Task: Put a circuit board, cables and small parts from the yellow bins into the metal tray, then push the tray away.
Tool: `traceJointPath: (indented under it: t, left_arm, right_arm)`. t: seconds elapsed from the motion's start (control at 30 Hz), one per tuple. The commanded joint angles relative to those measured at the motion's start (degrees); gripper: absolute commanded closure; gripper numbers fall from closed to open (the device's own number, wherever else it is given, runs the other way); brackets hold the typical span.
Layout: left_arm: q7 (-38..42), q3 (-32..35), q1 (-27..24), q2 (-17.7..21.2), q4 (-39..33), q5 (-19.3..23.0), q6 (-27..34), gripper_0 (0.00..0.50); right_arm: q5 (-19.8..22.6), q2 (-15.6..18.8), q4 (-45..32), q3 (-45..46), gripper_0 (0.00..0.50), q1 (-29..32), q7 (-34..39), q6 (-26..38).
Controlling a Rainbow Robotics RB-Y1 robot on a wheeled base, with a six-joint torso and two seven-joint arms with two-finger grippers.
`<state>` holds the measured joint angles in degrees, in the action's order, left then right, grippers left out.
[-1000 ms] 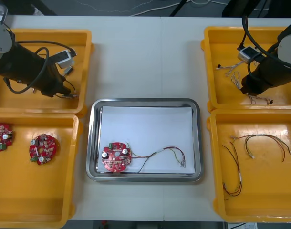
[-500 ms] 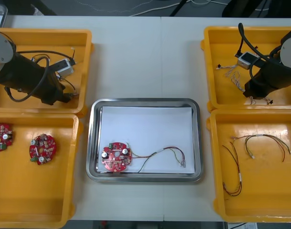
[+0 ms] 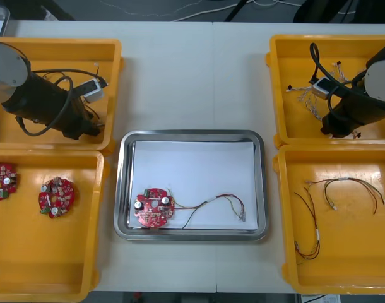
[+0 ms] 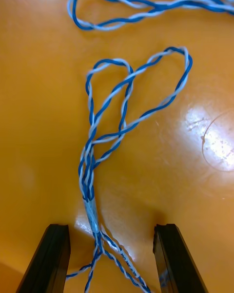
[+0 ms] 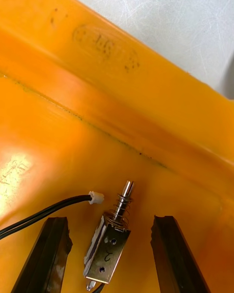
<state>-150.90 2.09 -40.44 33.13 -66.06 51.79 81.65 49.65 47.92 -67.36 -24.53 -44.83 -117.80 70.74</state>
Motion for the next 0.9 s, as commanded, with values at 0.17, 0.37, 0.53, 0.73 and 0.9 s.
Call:
traceJointPath:
  t: [0.17,0.37,0.53,0.73,0.9]
  left_arm:
    - [-4.1,-0.6,1.3,-1.0,-0.6,-0.5,-1.6,0.044]
    - [-4.1,-0.5,1.7,-1.0,-0.6,-0.5,-1.9,0.314]
    - [-4.1,-0.5,1.7,-1.0,-0.6,0.1,-1.9,0.5]
    - [-4.1,-0.1,1.8,-0.8,-0.6,0.8,-1.8,0.5]
    - [-4.1,0.1,1.1,0.0,-0.9,1.7,-1.3,0.5]
  right_arm:
    - [0.2,-0.3,0.1,-1.3,0.0,-2.4,-1.8,-1.1]
    - [0.5,-0.6,0.1,-1.3,0.0,-2.4,-1.8,-1.1]
    - [0.4,-1.3,0.1,-1.8,0.0,-2.3,-1.6,-1.1]
    - [0.5,-1.5,0.1,-1.8,0.0,-2.4,-1.4,-1.1]
    - [0.6,-1.5,0.1,-1.9,0.0,-2.4,-1.4,-1.1]
